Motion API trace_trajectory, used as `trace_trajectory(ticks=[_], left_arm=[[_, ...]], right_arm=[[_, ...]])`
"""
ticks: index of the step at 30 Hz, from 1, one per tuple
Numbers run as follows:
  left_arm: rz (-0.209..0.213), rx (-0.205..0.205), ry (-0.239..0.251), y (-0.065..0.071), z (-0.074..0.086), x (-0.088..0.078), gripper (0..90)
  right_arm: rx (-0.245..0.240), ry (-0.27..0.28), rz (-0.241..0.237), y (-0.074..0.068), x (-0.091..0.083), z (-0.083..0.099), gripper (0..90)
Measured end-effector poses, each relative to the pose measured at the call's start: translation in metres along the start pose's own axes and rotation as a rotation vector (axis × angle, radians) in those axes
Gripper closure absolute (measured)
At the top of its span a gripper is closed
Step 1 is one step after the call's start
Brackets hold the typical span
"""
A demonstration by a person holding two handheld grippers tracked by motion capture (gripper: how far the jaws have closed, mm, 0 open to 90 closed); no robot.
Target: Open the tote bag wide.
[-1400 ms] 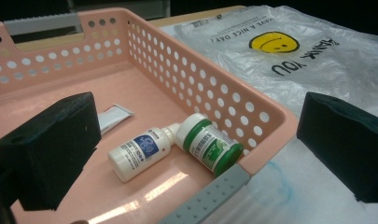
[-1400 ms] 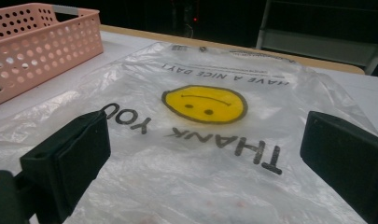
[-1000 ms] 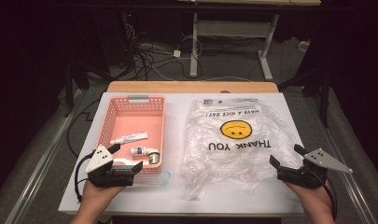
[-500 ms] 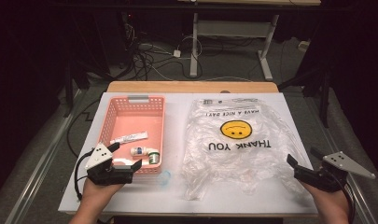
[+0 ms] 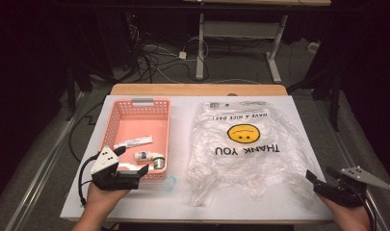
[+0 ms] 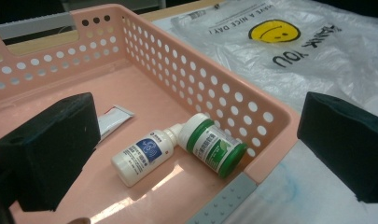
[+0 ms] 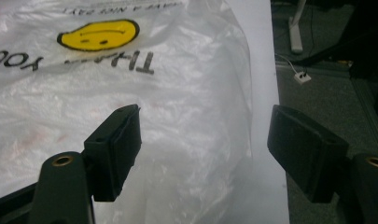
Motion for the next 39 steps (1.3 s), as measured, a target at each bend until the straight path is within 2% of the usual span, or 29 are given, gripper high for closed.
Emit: trace_trajectory(ticks=[4,6,12,18,24,28,32,35,39], left_arm=[[0.005,0.001,-0.001,-0.001,0.003,0.004,0.0],[0.005,0.005,-0.002,-0.002,0.005,0.005,0.0],[0.013,-0.004,0.005,-0.004,0.005,0.005,0.0],[0.015,0.001,0.007,-0.005,0.005,0.005,0.0],[0.016,0.002,0.014,-0.003,0.005,0.005,0.0],[0.017,0.008,0.016,-0.003,0.004,0.004,0.0],[0.022,0.006,0.022,-0.002,0.004,0.004,0.0],[0.028,0.009,0.028,0.0,0.002,0.004,0.0],[0.044,0.024,0.043,0.005,-0.002,0.005,0.0]], right_arm=[[0.017,-0.008,-0.004,-0.001,0.0,0.0,26.9],[-0.009,-0.025,0.002,-0.003,0.0,0.003,26.7],[0.024,-0.05,0.011,0.001,0.005,0.013,26.6],[0.002,-0.112,0.017,0.0,0.016,0.02,30.4],[-0.039,-0.16,-0.012,-0.004,0.02,0.026,43.4],[-0.072,-0.162,-0.038,-0.01,0.019,0.025,56.4],[-0.115,-0.158,-0.06,-0.017,0.017,0.025,73.4],[-0.129,-0.147,-0.084,-0.023,0.015,0.023,84.2],[-0.154,-0.136,-0.117,-0.034,0.01,0.021,86.6]])
Point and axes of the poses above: each handheld gripper's, and its own axes: x roughly forward along the jaws, z roughly out of its underside, y roughly to its right, the point moved 3 cm from there along x, roughly forward along the jaws, and after that the axes turned 9 degrees about z, right-handed, at the moved point
